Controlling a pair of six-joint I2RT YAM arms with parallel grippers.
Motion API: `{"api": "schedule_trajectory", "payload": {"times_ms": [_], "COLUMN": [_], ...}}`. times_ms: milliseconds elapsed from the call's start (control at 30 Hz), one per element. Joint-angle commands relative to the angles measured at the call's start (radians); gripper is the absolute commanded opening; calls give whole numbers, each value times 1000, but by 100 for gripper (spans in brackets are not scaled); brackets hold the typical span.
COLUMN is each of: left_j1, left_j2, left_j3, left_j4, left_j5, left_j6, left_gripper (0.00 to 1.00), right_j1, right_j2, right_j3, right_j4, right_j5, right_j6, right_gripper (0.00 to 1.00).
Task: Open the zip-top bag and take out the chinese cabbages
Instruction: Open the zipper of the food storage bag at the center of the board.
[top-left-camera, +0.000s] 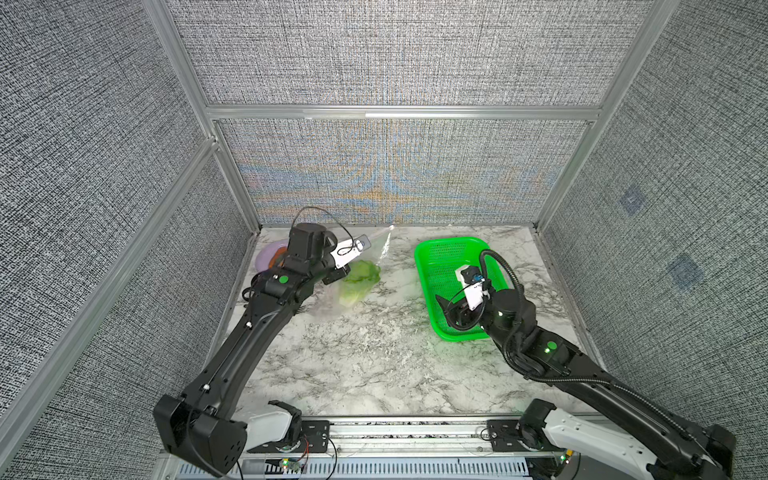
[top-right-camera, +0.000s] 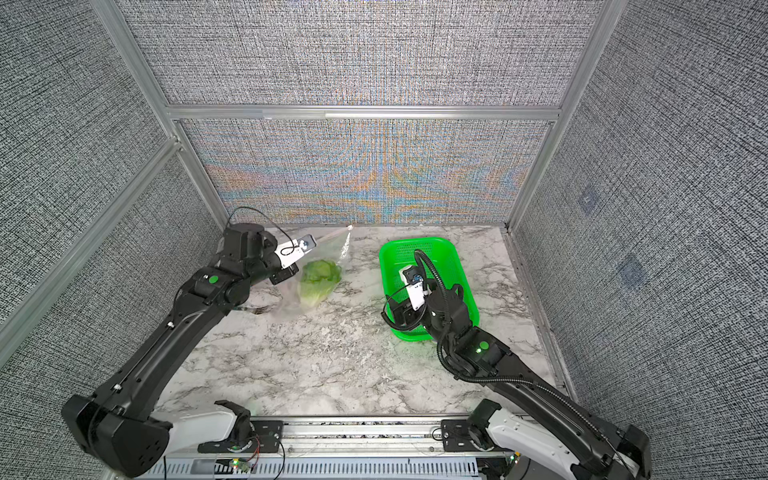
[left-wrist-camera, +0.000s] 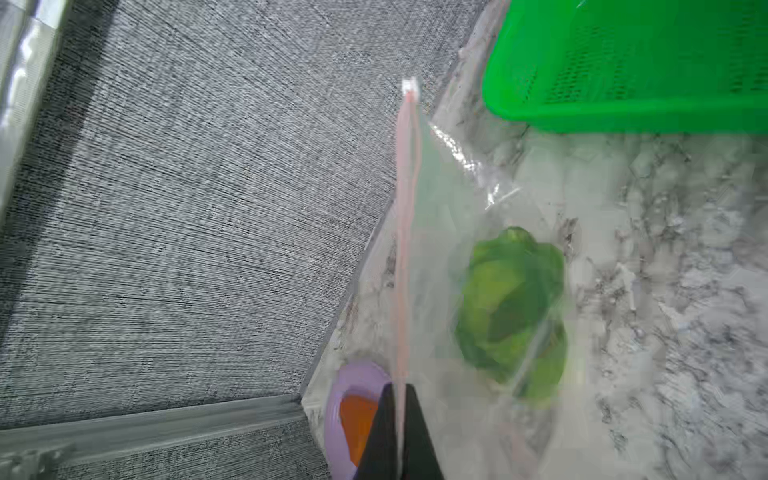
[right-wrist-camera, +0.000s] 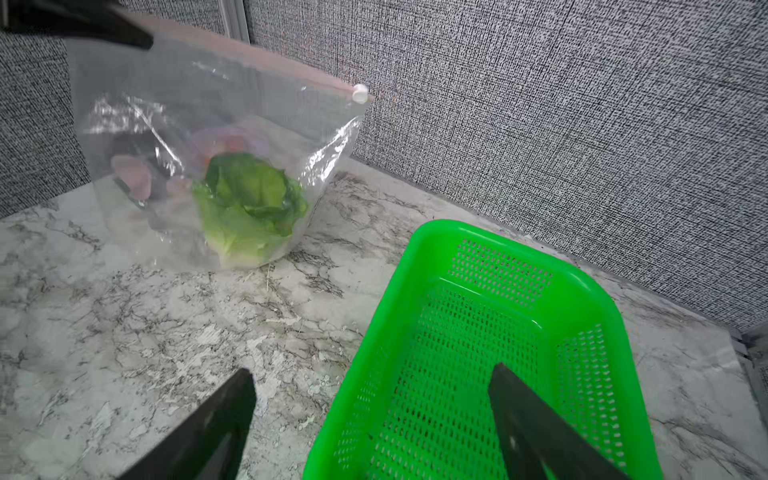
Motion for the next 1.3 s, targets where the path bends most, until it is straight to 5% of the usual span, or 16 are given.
{"api": "schedule_trajectory", "payload": {"times_ms": [0,333,400,433,467,800,1000,1267], "left_j1": [-47,-325,-351,-354,-354,-354,-369,-628], "left_j2": [-107,-298,-290,-285,-284,-291,-216,-84], "left_j3": [-117,-378,-383,-382,-380,-266,-267,-293], "left_j4": [-7,-65,-75,-81,-86,-212,-259,-248], "left_j5": [58,48,74,96,121,219,315,42], "left_j6": [-71,-442,-497,-519,-533,-565,-722,-1073], "left_gripper": [4,10,45,96,100,100,100,100], "right_j1": [-1,-1,-2,0,1,33,66,92], "right_j2": [4,-25,-45,-55,-64,-82,-86,-173], "right_j3": [23,93,91,90,90,39,38,-2], "right_j4": [-20,-156,-185,-200,-220,-311,-370,-487], "right_j5": [-7,-120,-139,-152,-162,-233,-219,-127], "right_j6": [87,252,286,304,321,505,561,650], "right_gripper": [88,86,86,86,86,83,81,81]}}
